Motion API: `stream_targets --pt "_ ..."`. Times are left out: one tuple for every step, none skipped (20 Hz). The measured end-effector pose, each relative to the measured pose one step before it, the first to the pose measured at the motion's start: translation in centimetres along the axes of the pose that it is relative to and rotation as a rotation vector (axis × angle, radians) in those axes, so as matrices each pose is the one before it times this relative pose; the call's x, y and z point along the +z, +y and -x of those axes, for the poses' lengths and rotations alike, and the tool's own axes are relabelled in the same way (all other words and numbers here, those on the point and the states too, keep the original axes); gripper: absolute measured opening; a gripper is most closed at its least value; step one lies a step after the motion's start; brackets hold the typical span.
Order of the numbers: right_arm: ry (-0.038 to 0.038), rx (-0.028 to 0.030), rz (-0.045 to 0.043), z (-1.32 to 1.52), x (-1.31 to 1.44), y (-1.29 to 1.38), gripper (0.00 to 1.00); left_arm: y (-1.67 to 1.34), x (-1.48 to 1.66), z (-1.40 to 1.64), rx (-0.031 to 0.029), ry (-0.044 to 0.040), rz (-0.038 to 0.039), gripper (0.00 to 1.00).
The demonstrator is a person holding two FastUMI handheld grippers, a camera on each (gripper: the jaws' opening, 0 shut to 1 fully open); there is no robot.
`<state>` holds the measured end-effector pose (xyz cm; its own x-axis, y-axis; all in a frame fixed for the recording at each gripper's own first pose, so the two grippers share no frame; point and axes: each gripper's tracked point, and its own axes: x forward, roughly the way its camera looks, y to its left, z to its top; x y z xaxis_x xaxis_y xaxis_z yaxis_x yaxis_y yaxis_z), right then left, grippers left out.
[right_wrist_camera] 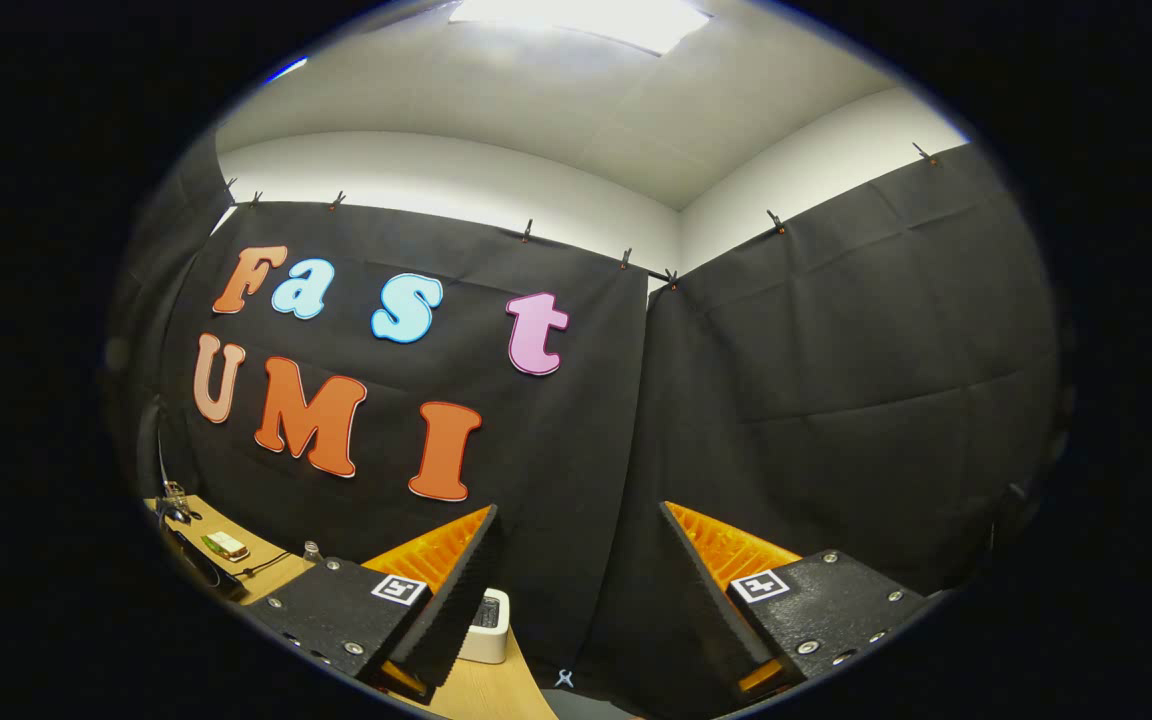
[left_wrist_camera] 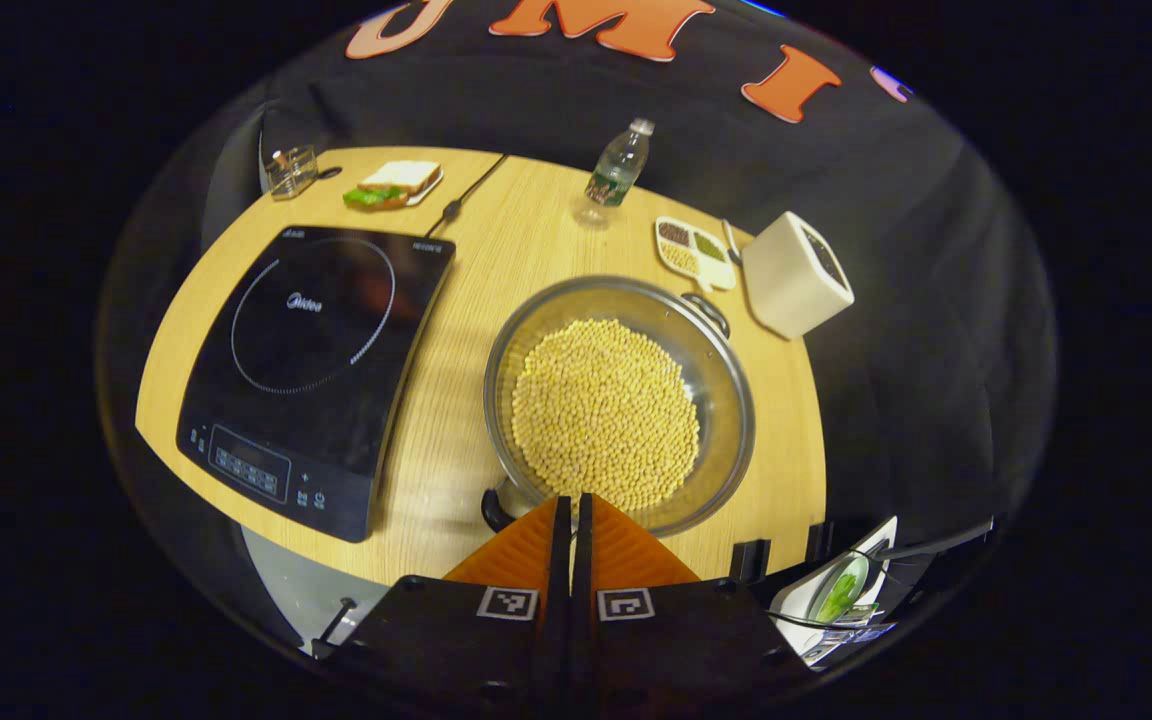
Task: First push the handle of the pot to place it horizontally, then grasp the pot with both hands and set it on the induction cooktop.
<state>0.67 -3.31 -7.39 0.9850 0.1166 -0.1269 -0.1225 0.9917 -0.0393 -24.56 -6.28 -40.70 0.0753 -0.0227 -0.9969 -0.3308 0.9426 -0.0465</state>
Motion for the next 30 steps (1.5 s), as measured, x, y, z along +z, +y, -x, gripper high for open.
stream_targets --pt "0.00128 0.00317 -0.00503 -0.044 -0.123 0.026 0.95 0.487 -1.153 -0.604 0.02298 0.04361 0.01224 0.08" --pt "0.00078 0.00095 -0.00442 0.086 -0.059 -0.027 0.95 0.128 -0.895 -0.474 0.00331 0.03546 0.0111 0.08" --pt "0.00126 0.0015 -0.00231 0.016 -0.13 0.054 0.95 -0.192 -0.727 -0.489 -0.00768 0.02888 0.01488 0.08" --pt "0.00254 0.00004 0.00042 0.092 -0.237 0.07 0.95 -0.237 -0.641 -0.172 -0.01675 0.02844 0.01372 0.08" --pt "0.00257 0.00052 0.00137 0.155 -0.105 -0.04 0.95 -0.219 -0.733 -0.222 -0.01657 0.02447 0.01191 0.08" --pt "0.00156 -0.00022 0.00082 0.073 -0.097 0.077 0.95 -0.243 -0.472 -0.417 -0.01145 0.02066 0.00939 0.08" --pt "0.00058 0.00008 -0.00128 0.09 -0.035 0.017 0.95 -0.051 -0.514 -0.597 -0.0062 0.0199 0.00832 0.08" --pt "0.00123 0.00273 -0.00156 0.034 -0.034 0.176 0.95 -0.043 -0.29 -0.582 -0.00392 0.01636 0.00978 0.08" --pt "0.00149 0.00213 -0.00145 0.093 -0.074 0.047 0.95 -0.054 -0.222 -0.552 -0.00465 0.0133 0.00771 0.08" --pt "0.00234 0.00309 -0.00151 0.014 -0.104 0.108 0.95 0.242 0.04 -0.525 0.00972 0.00622 0.00446 0.08" --pt "0.00206 0.00304 -0.00236 0.022 -0.053 0.082 0.95 0.377 0.028 -0.639 0.01691 0.0062 -0.00024 0.08" --pt "0.00251 0.0049 -0.00274 -0.045 -0.057 0.124 0.95 0.296 0.09 -0.352 0.01602 0.00528 0.00085 0.08" --pt "0.00316 0.00635 -0.00197 -0.071 -0.101 0.132 0.95 0.004 0.025 -0.38 0.00447 0.00688 0.0064 0.08" --pt "0.00355 0.00645 -0.00022 -0.02 -0.142 0.151 0.95 -0.163 0.017 -0.246 0.00048 0.0069 0.01359 0.08" --pt "0.00319 0.00819 0.00176 -0.008 -0.098 0.136 0.95 0.09 -0.021 -0.498 0.00488 0.0026 0.01185 0.08" --pt "0.00305 0.00695 0.0033 -0.03 -0.145 0.164 0.95 0.094 0.105 -0.32 0.0005 0.00424 0.02032 0.08" --pt "0.00355 0.00935 0.00337 -0.108 -0.13 0.168 0.95 -0.067 -0.027 -0.355 -0.00316 0.00553 0.02773 0.08" --pt "0.00453 0.01032 0.00263 -0.091 -0.137 0.271 0.95 -0.048 0.08 -0.105 -0.00419 0.00618 0.02742 0.08" --pt "0.004 0.01171 0.00054 -0.012 -0.215 0.176 0.95 0.159 0.036 -0.186 0.00226 -0.00144 0.01994 0.08" --pt "0.00258 0.01467 -0.00057 -0.027 -0.184 0.315 0.95 0.236 0.255 0.001 0.01198 -0.00944 0.00386 0.08" --pt "0.0021 0.01323 -0.00133 -0.117 -0.115 0.297 0.95 0.502 0.537 0.184 0.01996 -0.01725 -0.00014 0.08" --pt "0.00381 0.01625 -0.00379 -0.125 -0.311 0.346 0.95 0.485 0.66 0.101 0.0229 -0.02015 -0.00152 0.08" --pt "0.00483 0.0167 -0.00439 -0.042 -0.375 0.428 0.95 0.435 0.731 0.095 0.02322 -0.01568 0.00313 0.08" --pt "0.00725 0.01362 -0.00373 -0.05 -0.418 0.348 0.95 0.278 0.626 0.068 0.01373 -0.01234 0.00794 0.08" --pt "0.00871 0.01279 -0.00193 -0.175 -0.397 0.341 0.95 0.279 0.325 -0.022 0.00708 -0.00792 0.01015 0.08" --pt "0.00781 0.00756 0.00054 -0.158 -0.33 0.313 0.95 0.285 0.552 -0.12 0.00772 -0.00653 0.0064 0.08" --pt "0.0044 0.00536 0.00178 -0.138 -0.253 0.248 0.95 0.766 0.455 -0.118 0.01525 -0.0092 -0.00156 0.09" --pt "0.00195 0.00112 0.00028 -0.194 -0.138 0.216 0.95 0.437 0.589 -0.016 0.01092 -0.0085 -0.00547 0.1" --pt "0.00119 -0.00229 -0.00308 -0.235 -0.041 0.225 0.95 0.315 0.437 0.186 0.01227 -0.00687 -0.00747 0.11" --pt "0.00369 -0.00357 -0.00736 -0.396 -0.164 0.397 0.95 0.218 0.391 -0.053 0.00764 -0.00575 -0.00855 0.12"
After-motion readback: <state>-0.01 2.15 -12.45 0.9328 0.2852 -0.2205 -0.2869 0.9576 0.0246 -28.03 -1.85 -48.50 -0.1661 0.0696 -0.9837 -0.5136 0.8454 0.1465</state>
